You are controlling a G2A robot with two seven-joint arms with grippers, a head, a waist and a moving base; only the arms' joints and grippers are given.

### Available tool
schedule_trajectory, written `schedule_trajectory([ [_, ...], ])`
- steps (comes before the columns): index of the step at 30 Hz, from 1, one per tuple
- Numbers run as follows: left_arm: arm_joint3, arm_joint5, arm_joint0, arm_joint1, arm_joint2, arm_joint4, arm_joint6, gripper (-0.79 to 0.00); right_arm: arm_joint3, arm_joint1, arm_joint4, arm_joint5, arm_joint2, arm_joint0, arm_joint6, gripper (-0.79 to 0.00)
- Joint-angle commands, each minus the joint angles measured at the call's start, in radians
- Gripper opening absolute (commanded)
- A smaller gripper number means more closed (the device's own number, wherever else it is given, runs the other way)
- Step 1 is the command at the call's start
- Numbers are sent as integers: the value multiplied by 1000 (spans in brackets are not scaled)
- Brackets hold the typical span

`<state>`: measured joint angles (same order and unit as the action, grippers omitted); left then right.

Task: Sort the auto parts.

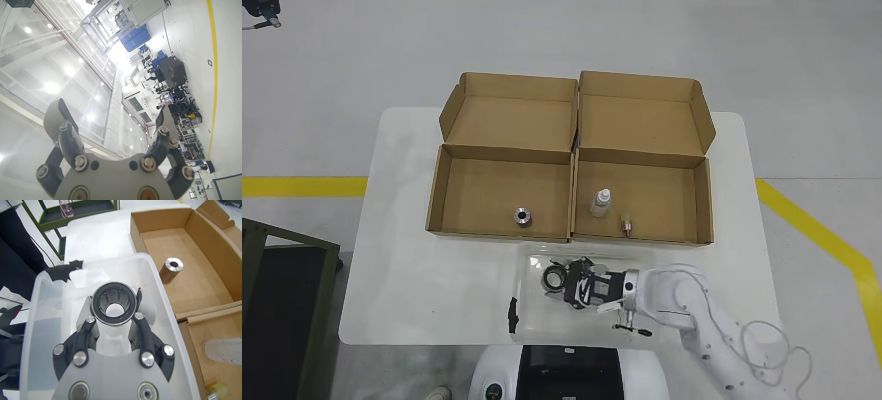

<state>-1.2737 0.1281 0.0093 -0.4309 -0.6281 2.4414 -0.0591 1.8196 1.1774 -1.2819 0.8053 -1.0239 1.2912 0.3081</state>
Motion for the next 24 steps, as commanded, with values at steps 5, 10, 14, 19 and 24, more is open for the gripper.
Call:
schedule_trajectory([
  [5,0,0,0,0,0,0,0,0,95,1,174,-55,-15,16,-5,-785],
  [10,0,0,0,0,0,0,0,0,123,5,286,-64,-15,5,-46,-785],
  [14,0,0,0,0,0,0,0,0,121,11,391,-105,-13,1,-103,-785],
  [19,0,0,0,0,0,0,0,0,141,18,498,-165,-25,0,-178,-785],
  [24,0,0,0,0,0,0,0,0,141,23,523,-218,-55,3,-268,-785],
])
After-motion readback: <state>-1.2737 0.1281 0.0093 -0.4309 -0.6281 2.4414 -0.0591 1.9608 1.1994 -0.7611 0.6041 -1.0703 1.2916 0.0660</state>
